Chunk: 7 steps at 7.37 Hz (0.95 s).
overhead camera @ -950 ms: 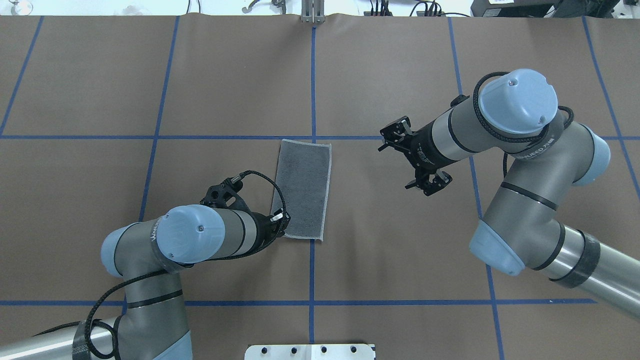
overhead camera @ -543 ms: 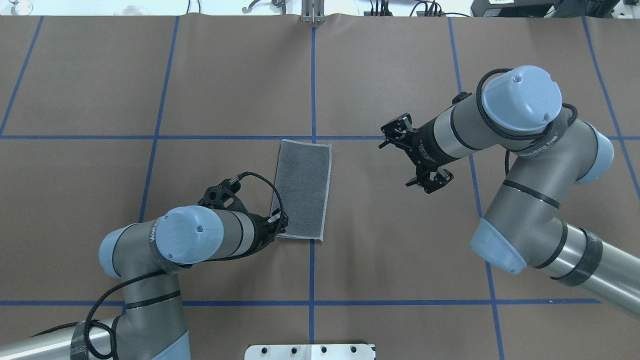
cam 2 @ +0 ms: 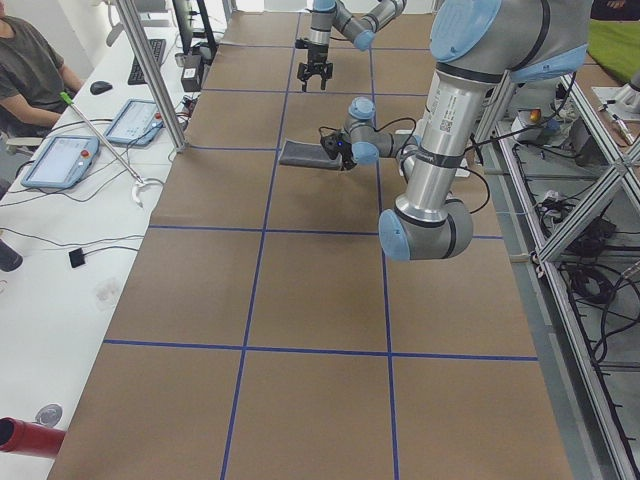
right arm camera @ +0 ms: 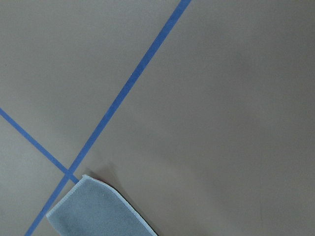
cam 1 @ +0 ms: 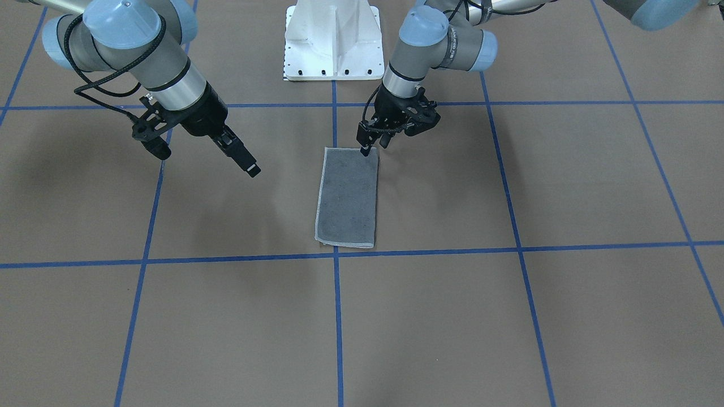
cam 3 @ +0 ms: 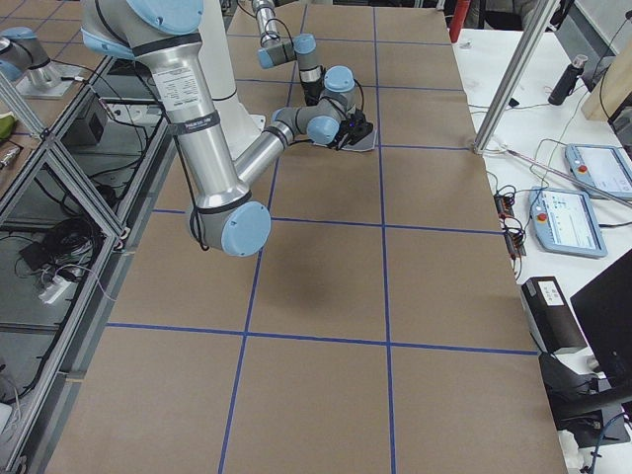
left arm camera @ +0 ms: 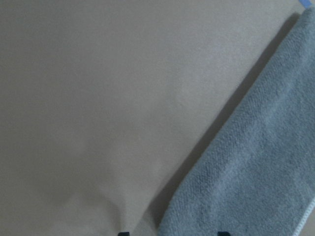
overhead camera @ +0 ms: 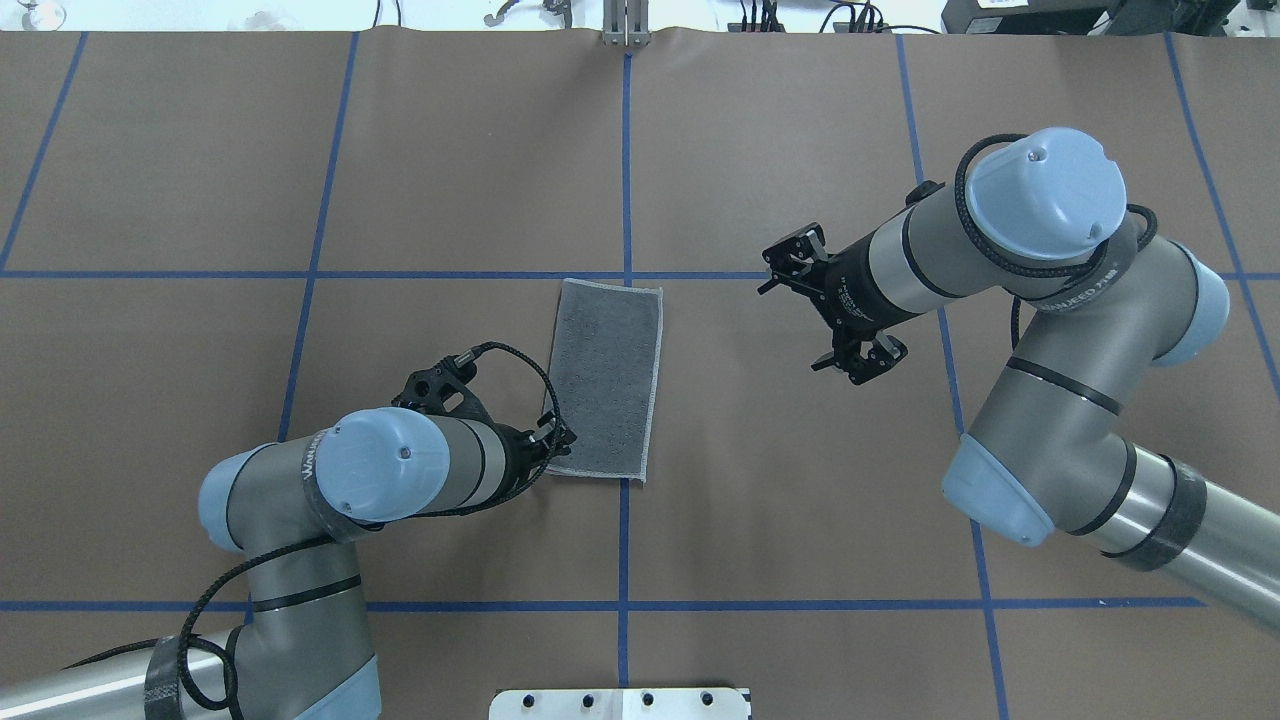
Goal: Fold towel twice with both arms
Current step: 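Slide the left gripper along the strip's edge nearest it toward the robot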
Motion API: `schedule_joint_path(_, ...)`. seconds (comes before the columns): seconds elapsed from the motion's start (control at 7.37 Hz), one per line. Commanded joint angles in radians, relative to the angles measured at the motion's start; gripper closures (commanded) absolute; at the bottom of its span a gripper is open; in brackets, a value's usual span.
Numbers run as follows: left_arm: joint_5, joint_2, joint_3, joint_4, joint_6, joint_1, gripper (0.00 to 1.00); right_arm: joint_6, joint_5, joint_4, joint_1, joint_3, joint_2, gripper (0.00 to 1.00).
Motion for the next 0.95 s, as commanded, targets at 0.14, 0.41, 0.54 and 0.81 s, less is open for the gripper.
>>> schedule_joint_path(0.14, 0.01, -0.005, 0.012, 0.0, -0.001, 0.005, 0.61, 0.001, -0.001, 0.0, 0.0, 0.0, -0.001, 0.0)
schedule_joint_path(0.41, 0.017, -0.01, 0.021, 0.0, -0.007, 0.009, 0.87, 0.001, -0.001, -0.006, -0.004, -0.006, -0.004, 0.0)
schedule_joint_path(0.54, 0.018, -0.016, 0.018, 0.0, -0.013, 0.009, 1.0, 0.001, -0.001, -0.046, -0.007, 0.0, 0.008, 0.0)
schedule_joint_path(0.81, 0.023, -0.045, 0.005, 0.0, -0.013, -0.001, 1.0, 0.0, 0.0, -0.051, -0.004, 0.0, 0.009, 0.0)
